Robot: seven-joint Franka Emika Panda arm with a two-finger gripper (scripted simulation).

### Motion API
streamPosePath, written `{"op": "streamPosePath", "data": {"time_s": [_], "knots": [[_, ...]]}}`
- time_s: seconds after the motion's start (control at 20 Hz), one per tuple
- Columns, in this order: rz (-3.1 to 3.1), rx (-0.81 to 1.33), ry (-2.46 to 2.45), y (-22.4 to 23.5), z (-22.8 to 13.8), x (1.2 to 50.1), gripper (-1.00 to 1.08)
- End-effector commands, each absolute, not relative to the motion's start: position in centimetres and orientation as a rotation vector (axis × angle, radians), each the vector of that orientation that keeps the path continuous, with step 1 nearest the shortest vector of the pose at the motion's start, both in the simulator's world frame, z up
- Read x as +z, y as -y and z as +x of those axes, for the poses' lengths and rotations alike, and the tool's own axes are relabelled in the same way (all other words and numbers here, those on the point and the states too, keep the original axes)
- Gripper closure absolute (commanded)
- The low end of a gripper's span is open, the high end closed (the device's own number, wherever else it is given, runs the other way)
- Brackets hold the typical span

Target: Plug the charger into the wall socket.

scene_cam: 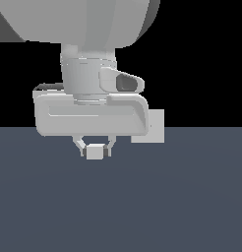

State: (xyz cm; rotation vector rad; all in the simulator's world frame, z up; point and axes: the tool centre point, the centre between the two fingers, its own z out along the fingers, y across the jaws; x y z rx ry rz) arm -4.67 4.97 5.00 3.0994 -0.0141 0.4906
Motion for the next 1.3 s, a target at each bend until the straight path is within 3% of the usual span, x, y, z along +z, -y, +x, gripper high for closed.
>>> {"op": "streamPosePath", "data": {"time_s": [0.0,1.25], "knots": [[3.1,0.492,-0.001,-3.6,-4.2,5.5,1.08],[3.114,0.488,-0.121,8.3,0.6,9.9,1.08]]}}
